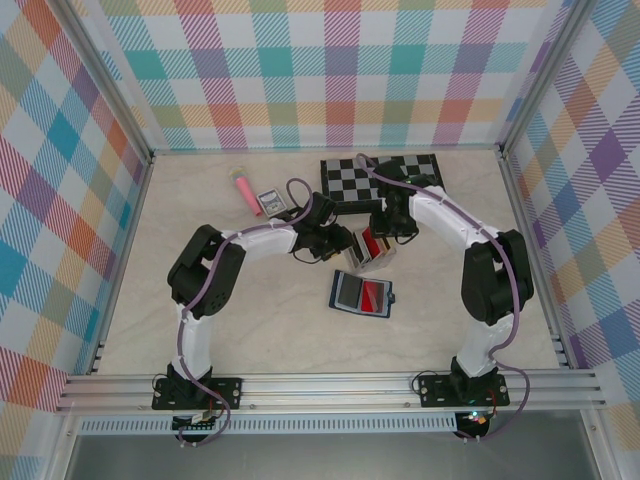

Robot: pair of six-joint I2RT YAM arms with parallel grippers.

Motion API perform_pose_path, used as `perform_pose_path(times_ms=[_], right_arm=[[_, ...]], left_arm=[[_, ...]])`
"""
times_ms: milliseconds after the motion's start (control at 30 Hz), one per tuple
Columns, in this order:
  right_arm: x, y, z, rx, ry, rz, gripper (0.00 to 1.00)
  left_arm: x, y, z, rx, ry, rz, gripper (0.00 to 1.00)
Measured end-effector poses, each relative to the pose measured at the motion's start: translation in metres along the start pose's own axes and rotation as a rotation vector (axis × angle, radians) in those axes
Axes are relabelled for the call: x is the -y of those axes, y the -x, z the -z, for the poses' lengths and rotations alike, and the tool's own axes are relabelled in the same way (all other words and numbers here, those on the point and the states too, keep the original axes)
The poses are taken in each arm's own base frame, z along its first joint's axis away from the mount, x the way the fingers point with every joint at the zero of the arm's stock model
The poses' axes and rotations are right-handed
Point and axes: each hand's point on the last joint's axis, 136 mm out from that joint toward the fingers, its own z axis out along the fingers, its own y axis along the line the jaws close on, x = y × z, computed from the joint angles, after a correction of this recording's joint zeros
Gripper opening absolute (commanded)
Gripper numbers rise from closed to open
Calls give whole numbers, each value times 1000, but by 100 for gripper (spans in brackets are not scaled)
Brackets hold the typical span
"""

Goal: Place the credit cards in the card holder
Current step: Move the card holder to the center of the table.

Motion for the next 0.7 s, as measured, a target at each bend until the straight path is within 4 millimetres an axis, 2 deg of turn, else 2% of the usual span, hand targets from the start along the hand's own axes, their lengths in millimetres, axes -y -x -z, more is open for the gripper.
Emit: perform_pose_path(times_ms=[500, 700], right_arm=[[1, 2, 3, 4, -8, 6, 50], [3, 3, 3, 7, -18, 6, 50]], left_arm=[[4, 2, -2, 12, -37, 1, 52], [4, 0, -3, 8, -46, 6, 48]])
